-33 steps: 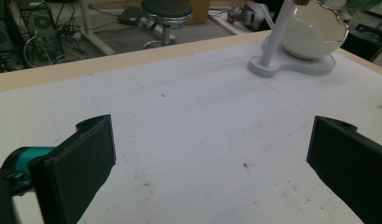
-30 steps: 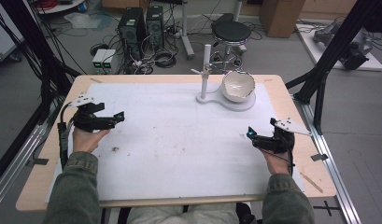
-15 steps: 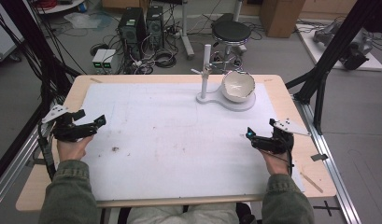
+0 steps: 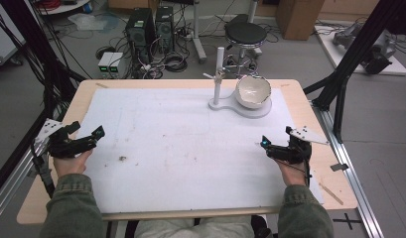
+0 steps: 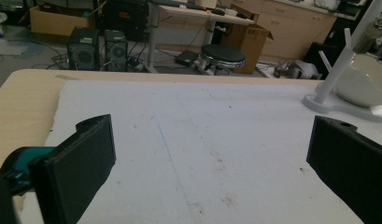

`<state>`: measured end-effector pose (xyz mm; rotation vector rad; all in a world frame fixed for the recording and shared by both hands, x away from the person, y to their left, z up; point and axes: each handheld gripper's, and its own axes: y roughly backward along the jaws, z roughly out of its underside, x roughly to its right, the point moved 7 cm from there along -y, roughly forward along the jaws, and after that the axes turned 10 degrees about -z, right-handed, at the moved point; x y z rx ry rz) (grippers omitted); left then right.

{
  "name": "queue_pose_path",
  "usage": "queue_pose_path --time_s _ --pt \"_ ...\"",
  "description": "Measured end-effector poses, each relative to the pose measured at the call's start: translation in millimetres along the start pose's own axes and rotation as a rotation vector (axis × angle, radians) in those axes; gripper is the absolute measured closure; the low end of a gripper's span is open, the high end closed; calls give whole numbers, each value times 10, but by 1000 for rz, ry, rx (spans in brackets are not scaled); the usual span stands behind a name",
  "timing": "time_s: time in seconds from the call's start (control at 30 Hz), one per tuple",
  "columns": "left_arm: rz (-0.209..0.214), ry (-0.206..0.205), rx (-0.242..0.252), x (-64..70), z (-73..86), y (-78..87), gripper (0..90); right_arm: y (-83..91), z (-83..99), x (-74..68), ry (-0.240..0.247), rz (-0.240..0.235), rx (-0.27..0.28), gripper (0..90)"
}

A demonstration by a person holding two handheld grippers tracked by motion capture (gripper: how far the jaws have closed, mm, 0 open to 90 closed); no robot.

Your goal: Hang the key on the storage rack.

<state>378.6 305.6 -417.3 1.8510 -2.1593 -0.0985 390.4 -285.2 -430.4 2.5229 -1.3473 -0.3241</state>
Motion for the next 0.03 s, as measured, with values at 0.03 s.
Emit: queue_pose_path --time_s 0.03 --pt "-5 -1 6 -13 0 16 16 -2 1 2 -3 3 -1 14"
